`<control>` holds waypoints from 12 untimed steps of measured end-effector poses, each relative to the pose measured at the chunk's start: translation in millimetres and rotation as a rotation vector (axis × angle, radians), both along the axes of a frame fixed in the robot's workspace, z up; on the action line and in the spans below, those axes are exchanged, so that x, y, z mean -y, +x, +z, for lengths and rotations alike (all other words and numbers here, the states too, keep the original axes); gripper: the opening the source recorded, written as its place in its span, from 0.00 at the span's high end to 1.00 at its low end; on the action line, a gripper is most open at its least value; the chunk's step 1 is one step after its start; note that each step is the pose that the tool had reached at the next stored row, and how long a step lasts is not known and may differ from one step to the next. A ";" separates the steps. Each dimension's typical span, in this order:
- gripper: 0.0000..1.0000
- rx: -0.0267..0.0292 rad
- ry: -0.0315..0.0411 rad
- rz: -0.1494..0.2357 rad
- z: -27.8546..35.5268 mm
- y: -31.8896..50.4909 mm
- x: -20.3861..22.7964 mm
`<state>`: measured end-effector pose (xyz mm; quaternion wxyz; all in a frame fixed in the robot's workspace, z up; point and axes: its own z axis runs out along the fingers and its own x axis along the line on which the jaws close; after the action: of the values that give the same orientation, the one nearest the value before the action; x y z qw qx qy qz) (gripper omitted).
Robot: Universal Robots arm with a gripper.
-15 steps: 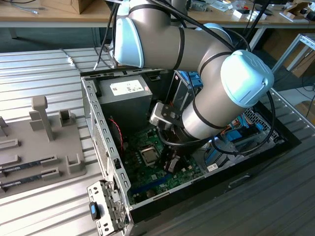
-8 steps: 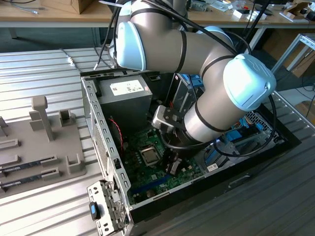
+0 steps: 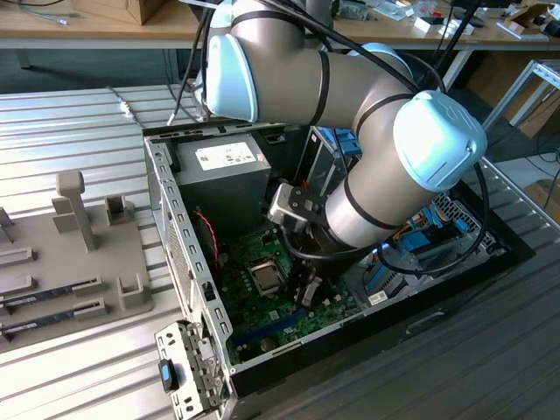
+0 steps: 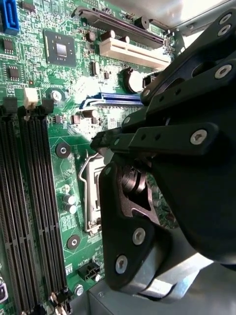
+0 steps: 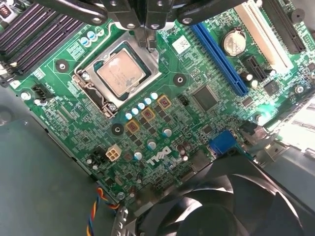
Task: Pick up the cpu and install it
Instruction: 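Install the first cpu locking lever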
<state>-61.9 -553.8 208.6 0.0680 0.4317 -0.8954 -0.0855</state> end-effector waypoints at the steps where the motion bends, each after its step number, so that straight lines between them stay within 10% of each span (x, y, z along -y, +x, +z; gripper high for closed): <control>1: 0.89 0.0001 0.0002 0.000 1.3 0.0 -0.3; 12: 0.89 0.0001 0.0007 0.000 17.2 0.0 -1.2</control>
<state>-61.9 -552.6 225.7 0.0678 0.4317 -0.8953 -0.0858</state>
